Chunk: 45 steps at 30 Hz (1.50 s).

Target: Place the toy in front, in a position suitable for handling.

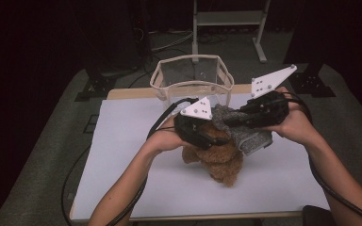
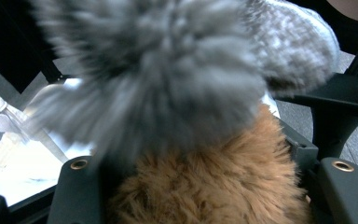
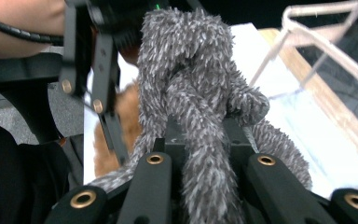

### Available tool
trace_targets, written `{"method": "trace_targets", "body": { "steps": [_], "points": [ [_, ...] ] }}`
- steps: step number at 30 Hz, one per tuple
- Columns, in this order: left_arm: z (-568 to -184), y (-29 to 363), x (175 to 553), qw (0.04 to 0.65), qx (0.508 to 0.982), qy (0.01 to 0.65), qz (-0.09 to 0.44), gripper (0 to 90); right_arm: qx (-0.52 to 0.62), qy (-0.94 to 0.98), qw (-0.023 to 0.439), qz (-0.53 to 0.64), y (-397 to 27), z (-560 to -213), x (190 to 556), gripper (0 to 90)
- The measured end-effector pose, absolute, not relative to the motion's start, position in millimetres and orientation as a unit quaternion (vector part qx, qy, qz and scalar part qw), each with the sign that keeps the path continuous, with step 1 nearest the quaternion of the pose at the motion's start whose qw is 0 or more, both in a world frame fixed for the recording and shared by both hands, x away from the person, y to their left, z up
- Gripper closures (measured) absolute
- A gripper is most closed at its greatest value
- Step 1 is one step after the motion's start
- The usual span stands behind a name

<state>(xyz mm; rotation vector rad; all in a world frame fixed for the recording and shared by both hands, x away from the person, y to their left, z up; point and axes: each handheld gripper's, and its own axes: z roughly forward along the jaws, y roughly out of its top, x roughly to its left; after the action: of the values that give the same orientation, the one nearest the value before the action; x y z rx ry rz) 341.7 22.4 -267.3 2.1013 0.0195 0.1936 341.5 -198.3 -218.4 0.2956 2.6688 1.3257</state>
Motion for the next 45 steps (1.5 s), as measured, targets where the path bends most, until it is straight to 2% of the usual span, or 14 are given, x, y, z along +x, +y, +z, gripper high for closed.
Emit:
{"method": "trace_targets", "body": {
  "steps": [7, 14, 22, 28, 30, 35, 37, 40, 41, 45],
  "points": [
    [-274, 23, 344, 0.481, 0.873, 0.021, 0.081, 27.9, 0.108, 0.897, 0.048, 0.426, -192, -236, 351, 77.1],
    [-272, 27, 341, 0.472, 0.877, 0.023, 0.088, 19.5, 0.108, 0.905, 0.048, 0.408, -191, -240, 353, 77.6],
    [-265, 61, 332, 0.479, 0.871, 0.028, 0.111, 14.3, 0.106, 0.908, 0.044, 0.403, -186, -244, 354, 77.7],
    [-289, 83, 337, 0.496, 0.863, 0.057, 0.08, 10.9, 0.115, 0.903, 0.043, 0.411, -195, -244, 355, 77.6],
    [-299, 81, 339, 0.518, 0.851, 0.061, 0.059, 9.7, 0.117, 0.901, 0.042, 0.416, -198, -245, 354, 77.6],
    [-310, 68, 343, 0.535, 0.841, 0.062, 0.047, 5.6, 0.12, 0.897, 0.04, 0.423, -203, -247, 352, 77.6],
    [-312, 65, 344, 0.54, 0.839, 0.058, 0.04, 7.8, 0.122, 0.896, 0.04, 0.426, -206, -248, 351, 77.5],
    [-311, 65, 343, 0.542, 0.838, 0.05, 0.046, 26.7, 0.122, 0.893, 0.036, 0.433, -211, -248, 349, 77.3],
    [-310, 65, 343, 0.547, 0.835, 0.046, 0.043, 30.3, 0.12, 0.892, 0.038, 0.434, -212, -246, 348, 77.2],
    [-304, 60, 339, 0.555, 0.83, 0.034, 0.045, 36.1, 0.104, 0.891, 0.054, 0.439, -209, -223, 340, 77.1]
  ]
}}
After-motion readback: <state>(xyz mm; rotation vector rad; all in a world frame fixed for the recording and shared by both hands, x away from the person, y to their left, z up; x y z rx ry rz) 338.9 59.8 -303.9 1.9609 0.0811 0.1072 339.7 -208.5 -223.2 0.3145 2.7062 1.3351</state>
